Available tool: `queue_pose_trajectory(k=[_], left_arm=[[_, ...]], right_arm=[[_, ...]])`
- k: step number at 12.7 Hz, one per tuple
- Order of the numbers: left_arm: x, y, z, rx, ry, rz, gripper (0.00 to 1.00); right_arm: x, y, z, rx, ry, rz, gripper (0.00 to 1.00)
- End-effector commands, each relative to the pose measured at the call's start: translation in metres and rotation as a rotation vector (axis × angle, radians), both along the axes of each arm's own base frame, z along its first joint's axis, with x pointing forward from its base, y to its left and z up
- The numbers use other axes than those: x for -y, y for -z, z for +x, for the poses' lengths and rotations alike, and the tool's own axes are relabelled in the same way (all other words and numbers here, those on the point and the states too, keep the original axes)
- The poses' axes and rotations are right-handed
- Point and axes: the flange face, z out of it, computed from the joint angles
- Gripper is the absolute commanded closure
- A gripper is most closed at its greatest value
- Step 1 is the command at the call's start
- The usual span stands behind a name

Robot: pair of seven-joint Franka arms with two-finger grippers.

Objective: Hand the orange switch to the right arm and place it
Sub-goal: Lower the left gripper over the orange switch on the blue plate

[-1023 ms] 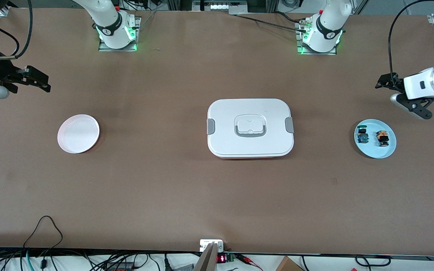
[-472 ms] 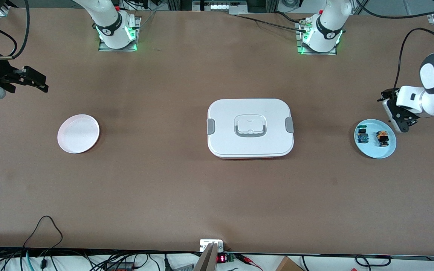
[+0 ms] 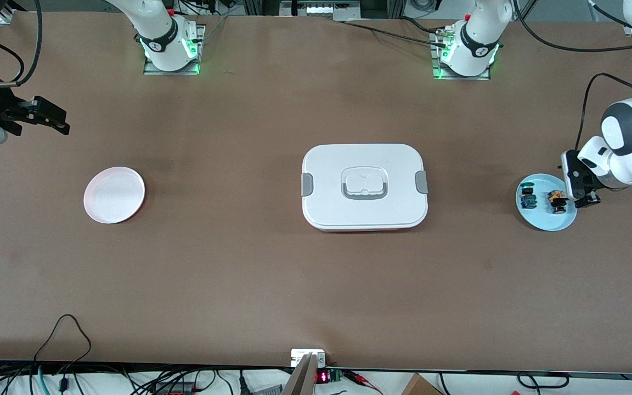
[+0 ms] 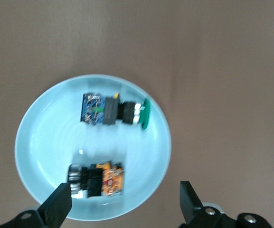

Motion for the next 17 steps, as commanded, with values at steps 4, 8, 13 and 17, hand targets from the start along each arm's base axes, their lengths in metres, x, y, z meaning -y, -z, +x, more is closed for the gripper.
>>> queue_pose_trajectory(k=[4,8,13,17], left_arm=[[-0.020,0.034,0.011,0.079,0.215,0.000,0.00],[-0.034,0.050,0.004,0.087,0.145,-0.033,0.00],[-0.033,0.066,0.002,0.086,0.117,-0.055,0.00],[-0.034,0.068,0.002,0.091,0.098,-0.066,0.00]], right_arm=[[0.000,-0.004,0.001,-0.004,-0.015,-0.010,0.00],[0.001,-0.004,0.001,-0.003,-0.015,-0.012,0.00],[0.002,-0.003,0.001,-0.004,-0.010,-0.010,0.00],[0.003,-0.003,0.002,-0.001,-0.009,-0.010,0.00]])
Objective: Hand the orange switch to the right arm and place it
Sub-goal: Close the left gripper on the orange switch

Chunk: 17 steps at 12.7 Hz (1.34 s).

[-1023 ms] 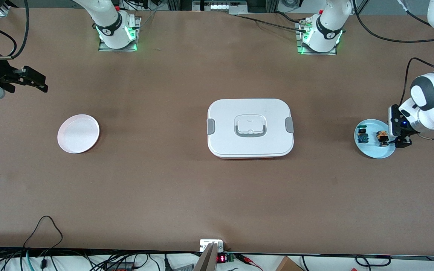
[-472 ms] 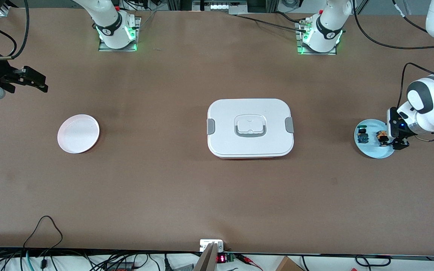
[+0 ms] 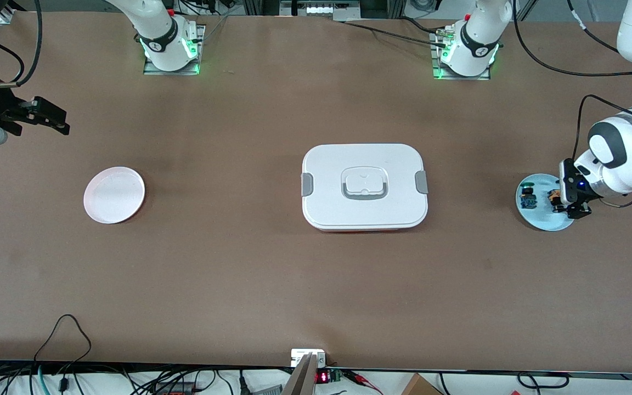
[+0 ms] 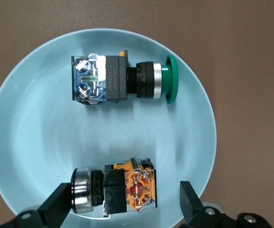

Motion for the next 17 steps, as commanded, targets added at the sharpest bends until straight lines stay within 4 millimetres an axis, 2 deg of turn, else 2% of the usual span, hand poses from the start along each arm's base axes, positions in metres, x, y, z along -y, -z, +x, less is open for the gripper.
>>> queue_pose_trajectory(k=[1,5,8,9,12,15,16,17], left_arm=[[-0.003,0.003,0.005,0.016,0.006,-0.018,0.00],[-0.002,0.017,0.004,0.015,-0.011,-0.032,0.00],[-0.001,0.018,0.005,0.020,-0.005,-0.030,0.00],[0.000,0.017,0.006,0.022,0.018,-0.033,0.03],[-0.002,0.014,0.010,0.033,0.046,-0.030,0.37],[0.000,0.013,0.011,0.032,0.063,-0.032,0.90],[-0.001,0.013,0.011,0.034,0.065,-0.032,1.00],[-0.001,0.013,0.011,0.031,0.066,-0.033,1.00]], right_arm=[[0.001,-0.003,0.001,-0.001,-0.010,-0.010,0.00],[0.000,-0.004,0.002,0.004,-0.004,-0.009,0.00],[0.000,-0.004,0.002,0.007,-0.001,-0.005,0.00],[-0.001,-0.005,0.002,0.008,0.001,0.000,0.00],[0.000,-0.001,0.004,0.002,0.006,0.002,0.00],[0.001,-0.002,0.004,0.002,0.009,0.000,0.00],[0.001,-0.001,0.005,0.002,0.009,0.001,0.00],[0.001,0.004,0.007,-0.006,0.009,-0.001,0.00]])
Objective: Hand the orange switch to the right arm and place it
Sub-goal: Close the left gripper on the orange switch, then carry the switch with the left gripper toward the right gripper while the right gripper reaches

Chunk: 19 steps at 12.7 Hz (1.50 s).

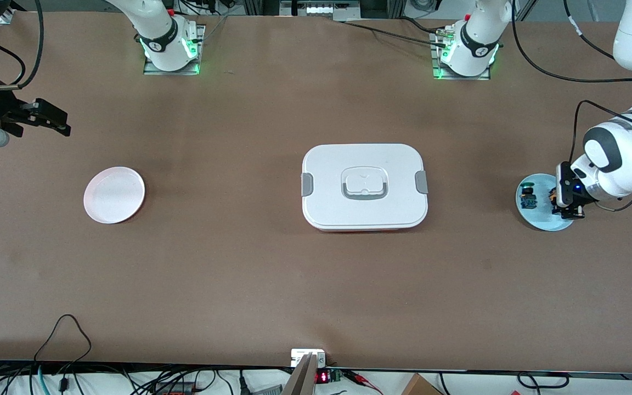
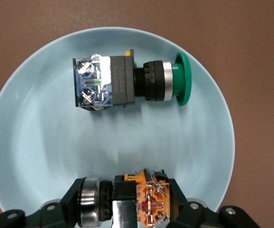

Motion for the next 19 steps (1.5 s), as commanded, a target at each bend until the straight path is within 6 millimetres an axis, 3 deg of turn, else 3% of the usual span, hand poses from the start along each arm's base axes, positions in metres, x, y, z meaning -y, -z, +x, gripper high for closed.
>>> queue_pose_trajectory(k=[1,6,9,10,12,13,19], left_arm=[[-0.003,-0.001,0.005,0.009,0.017,-0.023,1.00],[-0.003,-0.015,0.013,-0.055,-0.022,-0.103,1.00],[0.002,-0.037,0.024,-0.127,-0.034,-0.184,1.00],[0.005,-0.048,0.030,-0.153,-0.037,-0.216,1.00],[0.017,-0.068,0.040,-0.206,-0.051,-0.286,1.00],[0.023,-0.078,0.043,-0.233,-0.050,-0.332,1.00],[0.117,-0.119,0.051,-0.393,0.016,-0.788,1.00]], right_arm=[[-0.001,0.003,0.007,-0.005,0.005,-0.001,0.00],[0.000,0.004,0.008,-0.002,0.000,-0.001,0.00],[-0.004,0.000,0.008,0.010,-0.013,0.006,0.00],[-0.013,-0.002,0.007,0.013,-0.031,0.007,0.00],[-0.054,-0.016,0.000,0.020,-0.075,0.074,0.00],[-0.058,-0.018,-0.002,0.016,-0.070,0.129,0.00],[-0.068,-0.012,0.003,-0.015,-0.016,0.394,0.00]])
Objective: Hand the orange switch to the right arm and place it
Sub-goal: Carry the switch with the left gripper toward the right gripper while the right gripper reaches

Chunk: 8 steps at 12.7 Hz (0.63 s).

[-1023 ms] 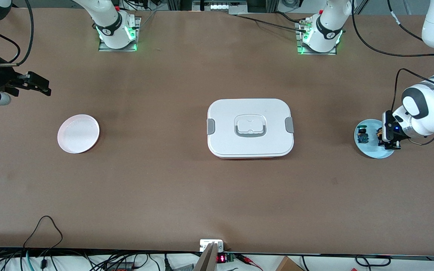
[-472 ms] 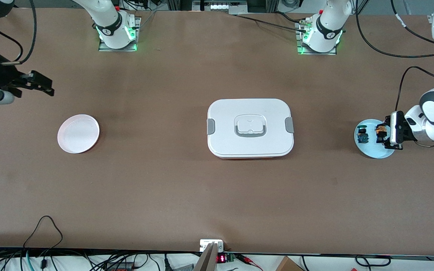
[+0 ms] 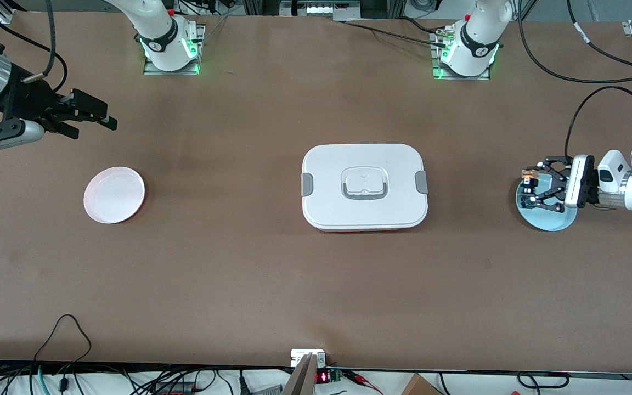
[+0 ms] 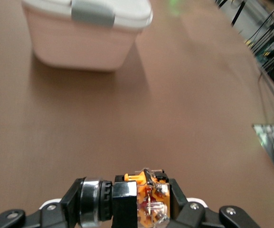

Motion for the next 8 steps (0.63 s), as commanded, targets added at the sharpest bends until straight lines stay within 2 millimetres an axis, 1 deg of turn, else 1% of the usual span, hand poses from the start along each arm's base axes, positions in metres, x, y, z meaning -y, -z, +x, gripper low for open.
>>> queue_pose_trajectory(k=[1,2,3,4,5,6,7,8], left_arm=[[0.043,-0.022,0.007,-0.026,0.043,-0.203,1.00],[0.056,-0.028,0.006,-0.046,0.024,-0.296,1.00],[0.068,-0.033,0.005,-0.066,0.022,-0.377,1.00],[0.089,-0.041,0.005,-0.081,0.029,-0.475,1.00],[0.115,-0.043,0.005,-0.112,0.056,-0.568,1.00],[0.149,-0.044,0.006,-0.144,0.085,-0.663,1.00],[0.181,-0.039,0.007,-0.171,0.102,-0.753,1.00],[0.215,-0.040,0.010,-0.175,0.117,-0.833,1.00]], right_arm=[[-0.012,0.002,0.002,-0.019,0.002,0.093,0.00],[-0.017,0.013,0.010,-0.039,0.007,0.132,0.00],[-0.022,0.025,0.016,-0.075,0.018,0.209,0.00],[-0.025,0.036,0.023,-0.108,0.040,0.302,0.00],[-0.020,0.040,0.027,-0.117,0.061,0.358,0.00],[-0.026,0.044,0.030,-0.131,0.072,0.405,0.00],[-0.033,0.050,0.036,-0.154,0.089,0.490,0.00],[-0.039,0.062,0.043,-0.186,0.108,0.586,0.00]])
